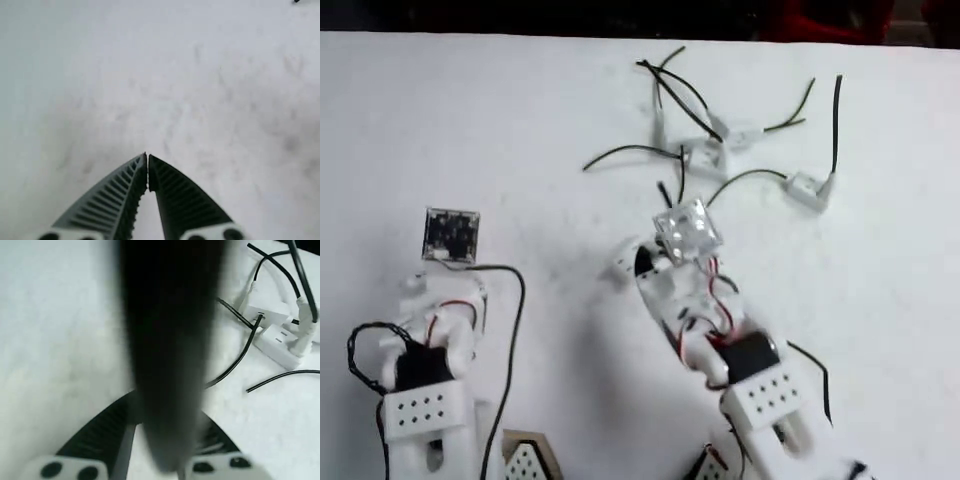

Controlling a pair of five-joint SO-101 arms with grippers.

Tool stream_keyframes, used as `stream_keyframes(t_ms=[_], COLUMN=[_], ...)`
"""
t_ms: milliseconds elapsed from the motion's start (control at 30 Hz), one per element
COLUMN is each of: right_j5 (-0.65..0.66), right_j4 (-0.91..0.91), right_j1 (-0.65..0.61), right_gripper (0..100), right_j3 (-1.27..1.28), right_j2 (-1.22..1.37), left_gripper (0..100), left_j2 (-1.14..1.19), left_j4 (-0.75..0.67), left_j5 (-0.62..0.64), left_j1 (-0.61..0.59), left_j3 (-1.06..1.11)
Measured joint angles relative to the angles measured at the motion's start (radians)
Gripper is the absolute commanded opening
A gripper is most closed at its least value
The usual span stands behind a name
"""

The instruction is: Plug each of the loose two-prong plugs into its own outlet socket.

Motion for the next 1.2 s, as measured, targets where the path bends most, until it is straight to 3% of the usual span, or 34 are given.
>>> stream_keyframes(t_ms=[467, 767, 1200], right_j5=[0.164, 0.269, 0.279], right_j4=[0.06, 0.078, 0.015], right_j1=[-0.066, -0.066, -0.087], right_gripper=[1.7, 1.7, 1.7], right_j3=[-0.299, -0.364, -0.367], right_j2=[0.503, 0.649, 0.666], left_gripper=[3, 3, 3], left_j2=[-0.15, -0.192, -0.193], left_j4=[-0.133, -0.135, -0.135], left_j5=[-0.005, -0.005, -0.005], left_j1=[0.0, 0.021, 0.031], left_j3=[0.152, 0.184, 0.184])
